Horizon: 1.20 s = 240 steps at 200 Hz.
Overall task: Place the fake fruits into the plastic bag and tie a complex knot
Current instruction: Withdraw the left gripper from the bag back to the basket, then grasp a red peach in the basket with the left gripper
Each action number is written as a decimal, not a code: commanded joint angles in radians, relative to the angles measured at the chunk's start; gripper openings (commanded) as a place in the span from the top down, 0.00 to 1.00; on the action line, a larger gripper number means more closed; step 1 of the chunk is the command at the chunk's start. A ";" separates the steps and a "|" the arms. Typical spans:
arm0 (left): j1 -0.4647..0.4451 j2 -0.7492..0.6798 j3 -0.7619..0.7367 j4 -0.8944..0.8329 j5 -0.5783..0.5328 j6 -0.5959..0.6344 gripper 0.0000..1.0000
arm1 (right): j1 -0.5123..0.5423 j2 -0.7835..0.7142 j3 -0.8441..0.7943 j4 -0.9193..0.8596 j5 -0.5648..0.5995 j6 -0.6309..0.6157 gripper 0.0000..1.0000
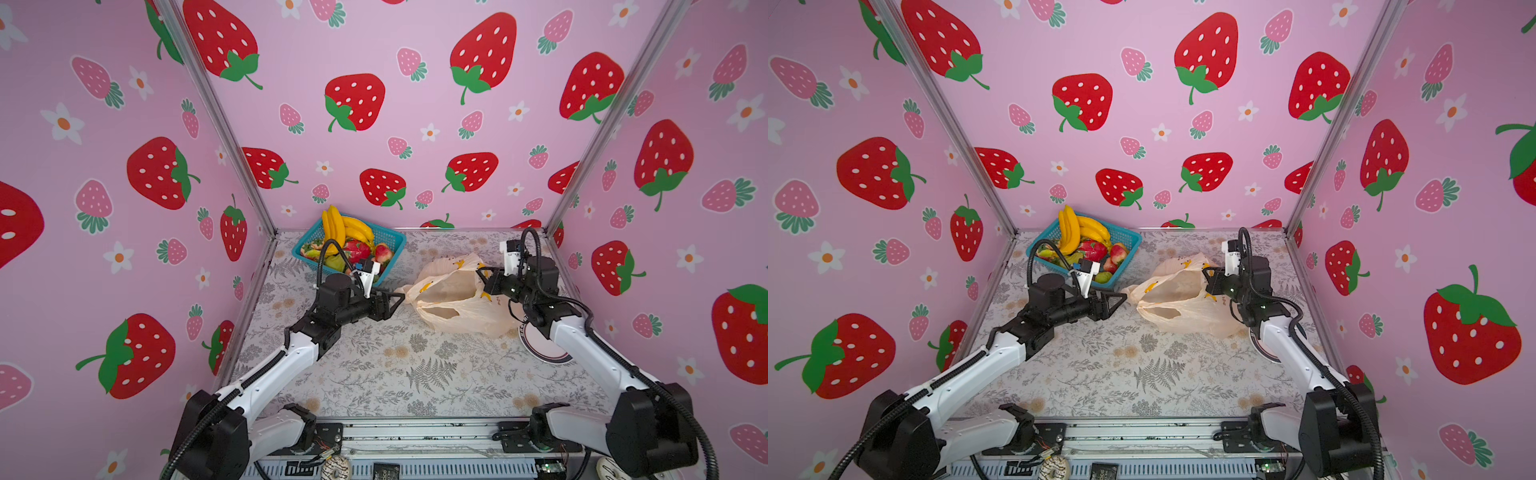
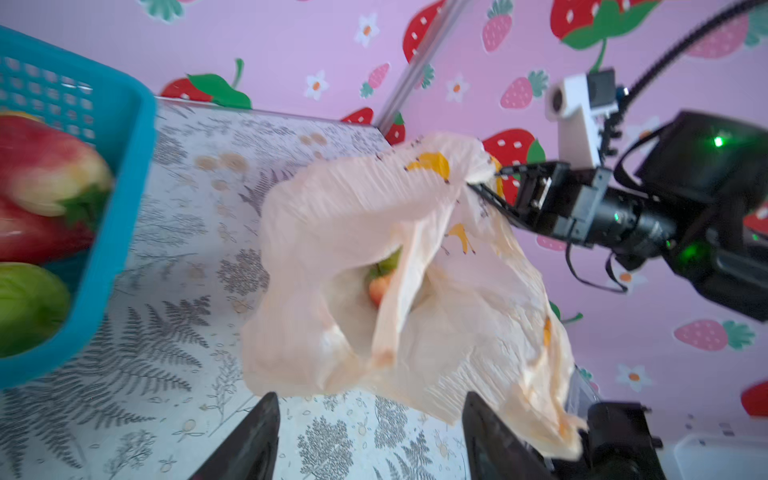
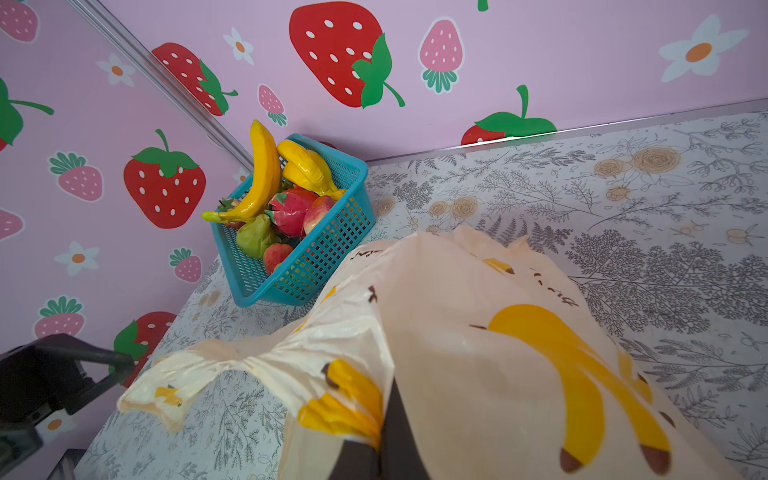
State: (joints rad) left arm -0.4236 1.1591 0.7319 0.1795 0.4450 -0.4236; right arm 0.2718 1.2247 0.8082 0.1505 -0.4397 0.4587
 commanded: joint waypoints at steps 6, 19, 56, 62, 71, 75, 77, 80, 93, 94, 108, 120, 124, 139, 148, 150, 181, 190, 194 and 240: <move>0.070 0.071 0.077 -0.059 -0.211 -0.150 0.29 | -0.003 -0.026 -0.013 0.036 -0.016 0.010 1.00; 0.089 0.151 0.145 -0.070 -0.233 -0.138 0.29 | -0.002 -0.026 -0.012 0.035 -0.022 0.013 1.00; 0.105 0.439 0.442 -0.221 -0.350 -0.025 0.26 | -0.002 -0.045 -0.010 0.040 -0.040 0.021 1.00; 0.112 0.483 0.481 -0.231 -0.354 -0.018 0.26 | -0.002 -0.050 -0.012 0.041 -0.041 0.023 1.00; 0.123 0.552 0.529 -0.228 -0.349 -0.014 0.25 | -0.002 -0.054 -0.012 0.040 -0.043 0.023 1.00; 0.128 0.581 0.549 -0.222 -0.343 -0.014 0.25 | -0.002 -0.057 -0.012 0.040 -0.045 0.023 1.00; 0.131 0.594 0.556 -0.217 -0.343 -0.014 0.25 | -0.002 -0.059 -0.012 0.040 -0.045 0.023 1.00; 0.135 0.617 0.571 -0.211 -0.339 -0.014 0.25 | -0.002 -0.060 -0.013 0.038 -0.045 0.023 1.00; 0.159 0.706 0.644 -0.205 -0.314 -0.025 0.25 | -0.002 -0.064 -0.013 0.040 -0.045 0.023 1.00; 0.160 0.711 0.651 -0.203 -0.300 -0.026 0.25 | -0.002 -0.064 -0.013 0.040 -0.045 0.023 1.00; 0.180 0.797 0.733 -0.209 -0.232 -0.043 0.25 | -0.002 -0.062 -0.013 0.038 -0.046 0.023 1.00; 0.190 0.864 0.806 -0.222 -0.179 -0.056 0.24 | -0.002 -0.061 -0.013 0.037 -0.045 0.021 1.00; 0.193 0.886 0.829 -0.228 -0.165 -0.058 0.24 | -0.001 -0.061 -0.013 0.037 -0.045 0.020 1.00; 0.198 0.958 0.907 -0.259 -0.136 -0.051 0.21 | -0.002 -0.056 -0.013 0.039 -0.044 0.020 1.00; 0.201 0.994 0.946 -0.279 -0.128 -0.050 0.21 | -0.002 -0.054 -0.012 0.040 -0.045 0.021 1.00; 0.202 0.999 0.953 -0.281 -0.124 -0.050 0.21 | -0.002 -0.051 -0.013 0.040 -0.045 0.020 1.00; 0.213 1.072 1.012 -0.277 -0.070 -0.064 0.23 | -0.002 -0.035 -0.015 0.045 -0.047 0.023 1.00; 0.216 1.085 1.025 -0.276 -0.051 -0.069 0.25 | -0.002 -0.028 -0.013 0.047 -0.052 0.024 1.00; 0.216 1.089 1.030 -0.275 -0.046 -0.071 0.26 | -0.002 -0.025 -0.013 0.047 -0.054 0.024 1.00; 0.216 1.137 1.071 -0.274 0.032 -0.094 0.32 | -0.002 -0.021 -0.012 0.044 -0.051 0.020 1.00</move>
State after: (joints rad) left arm -0.2119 2.2745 1.7535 -0.0807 0.3958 -0.4961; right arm 0.2718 1.2015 0.8009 0.1730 -0.4808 0.4767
